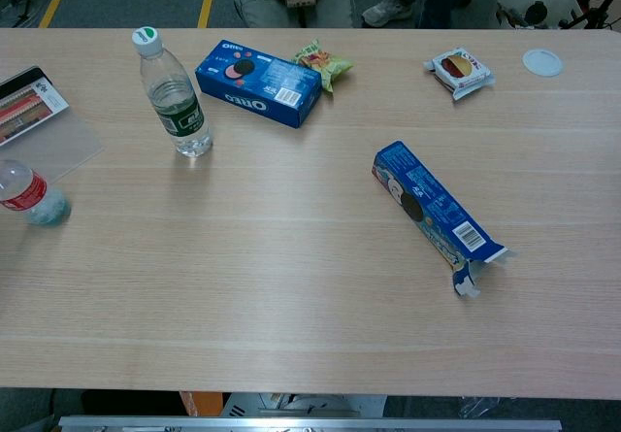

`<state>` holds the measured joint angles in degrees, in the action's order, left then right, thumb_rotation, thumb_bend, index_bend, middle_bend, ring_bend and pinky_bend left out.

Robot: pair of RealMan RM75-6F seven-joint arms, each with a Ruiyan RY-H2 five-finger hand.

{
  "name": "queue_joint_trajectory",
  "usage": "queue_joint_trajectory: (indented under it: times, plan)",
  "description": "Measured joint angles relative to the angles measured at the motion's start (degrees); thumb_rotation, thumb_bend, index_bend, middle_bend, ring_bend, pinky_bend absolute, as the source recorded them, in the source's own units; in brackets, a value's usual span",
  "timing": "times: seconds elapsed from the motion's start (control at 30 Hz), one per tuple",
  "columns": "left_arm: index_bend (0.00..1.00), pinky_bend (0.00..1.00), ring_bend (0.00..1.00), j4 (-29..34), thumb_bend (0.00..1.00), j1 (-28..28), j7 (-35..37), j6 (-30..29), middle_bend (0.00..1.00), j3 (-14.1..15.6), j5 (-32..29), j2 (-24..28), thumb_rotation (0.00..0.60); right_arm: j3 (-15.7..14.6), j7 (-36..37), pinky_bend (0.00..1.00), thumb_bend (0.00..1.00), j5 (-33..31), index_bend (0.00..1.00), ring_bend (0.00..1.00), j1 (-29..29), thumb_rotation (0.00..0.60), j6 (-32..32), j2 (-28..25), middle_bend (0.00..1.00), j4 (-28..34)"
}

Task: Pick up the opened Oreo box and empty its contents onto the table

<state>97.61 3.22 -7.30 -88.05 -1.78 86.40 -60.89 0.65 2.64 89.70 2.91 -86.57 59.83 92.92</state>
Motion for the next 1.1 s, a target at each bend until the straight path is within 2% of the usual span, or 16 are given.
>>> queue_joint_trajectory:
  times: [0.33, 0.63, 1.1]
  plan:
    - [0.16, 0.09, 0.13, -0.35, 0.27, 0.09, 0.72, 0.42, 0.13, 0.03, 0.09, 0.11, 0.6, -0.64, -0.24, 0.25, 0.04, 3.01, 0.26, 0.23, 0.81, 0.6, 0.66, -0.53, 0.33, 1.48]
    - [0.16, 0.09, 0.13, 0.16, 0.27, 0.01, 0.59, 0.72, 0.13, 0.14, 0.0, 0.45, 0.6, -1.18, -1.15, 0.25, 0.04, 8.3, 0.26, 0.23, 4.82, 0.6, 4.56, -1.39, 0.33, 3.75]
    - [0.16, 0.09, 0.13, 0.19, 0.27, -1.29, 1.13, -0.3, 0.13, 0.44, -0.6, 1.02, 0.6, -5.1, -7.96, 0.25, 0.04, 18.82, 0.24, 0.23, 16.23, 0.6, 22.76, 1.05, 0.33, 9.37]
